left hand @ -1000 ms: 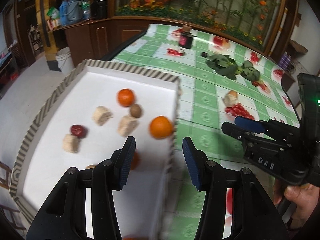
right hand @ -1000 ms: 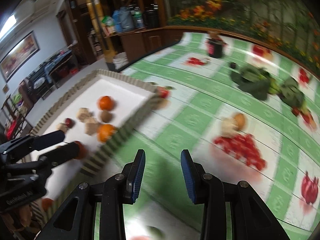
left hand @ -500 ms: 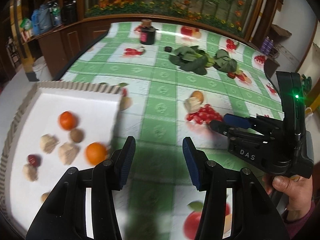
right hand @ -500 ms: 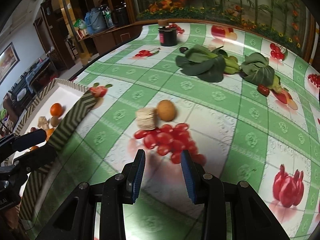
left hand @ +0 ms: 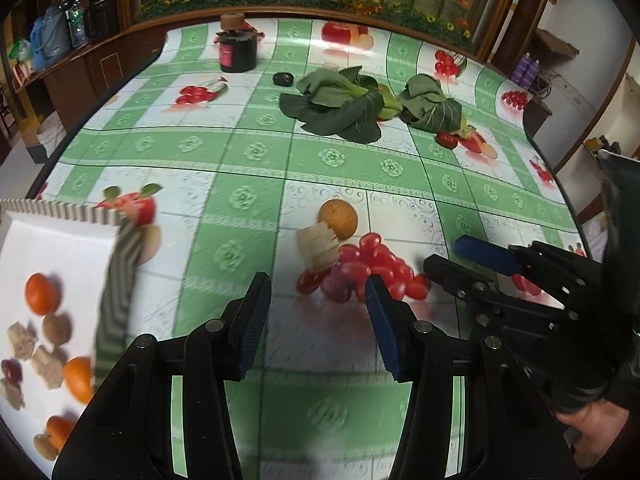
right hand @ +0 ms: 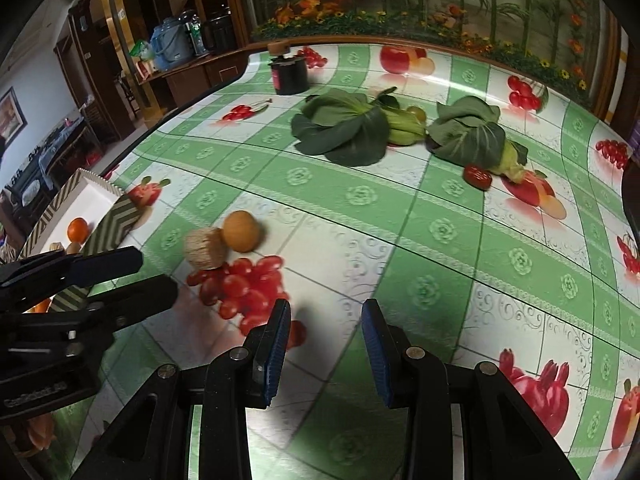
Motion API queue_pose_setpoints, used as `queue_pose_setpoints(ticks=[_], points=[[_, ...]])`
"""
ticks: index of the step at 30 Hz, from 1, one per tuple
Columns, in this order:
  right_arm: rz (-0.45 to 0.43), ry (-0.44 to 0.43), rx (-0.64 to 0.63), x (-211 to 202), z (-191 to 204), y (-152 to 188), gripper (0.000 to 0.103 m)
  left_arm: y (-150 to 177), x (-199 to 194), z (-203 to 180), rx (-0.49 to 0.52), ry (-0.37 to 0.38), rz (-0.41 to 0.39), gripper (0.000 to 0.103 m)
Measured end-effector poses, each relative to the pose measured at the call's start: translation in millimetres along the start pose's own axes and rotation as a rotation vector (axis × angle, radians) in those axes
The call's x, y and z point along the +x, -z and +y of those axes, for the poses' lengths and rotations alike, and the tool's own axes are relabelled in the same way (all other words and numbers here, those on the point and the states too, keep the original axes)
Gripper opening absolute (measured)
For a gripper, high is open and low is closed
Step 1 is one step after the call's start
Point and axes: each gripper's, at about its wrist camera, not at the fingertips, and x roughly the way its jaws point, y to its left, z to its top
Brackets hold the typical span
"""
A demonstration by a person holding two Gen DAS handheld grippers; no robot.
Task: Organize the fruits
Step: 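Grasp the last beige block with the left tool while the right tool grasps a brown round fruit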
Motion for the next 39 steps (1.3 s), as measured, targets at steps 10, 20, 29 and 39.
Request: queue_pose_setpoints(ticks=[10, 20, 29, 39], points=[[0.008, -0.022, -0.020, 10.5, -2.3, -10.8, 0.036, -11.4, 28.9, 11.4, -0.044, -0.020, -0.006, 0.041], [-0.005, -0.073, -0.089, 21.6, 23.3, -25.0, 0.036, -5.9, 9.2, 21.1, -0.037, -0.034, -0.051, 0.019], [-0.005, -0.099, -0.139, 29.9, 46.9, -34.0, 0.036, 5.4, -16.9, 35.8, -0.065, -0.038, -0.080, 0.019], [-0.015, -0.157, -0.093, 42.9, 49.6, -40.0, 0.025, 19.2, -36.9, 48.7, -0.084, -0.054, -0.097, 0.019]])
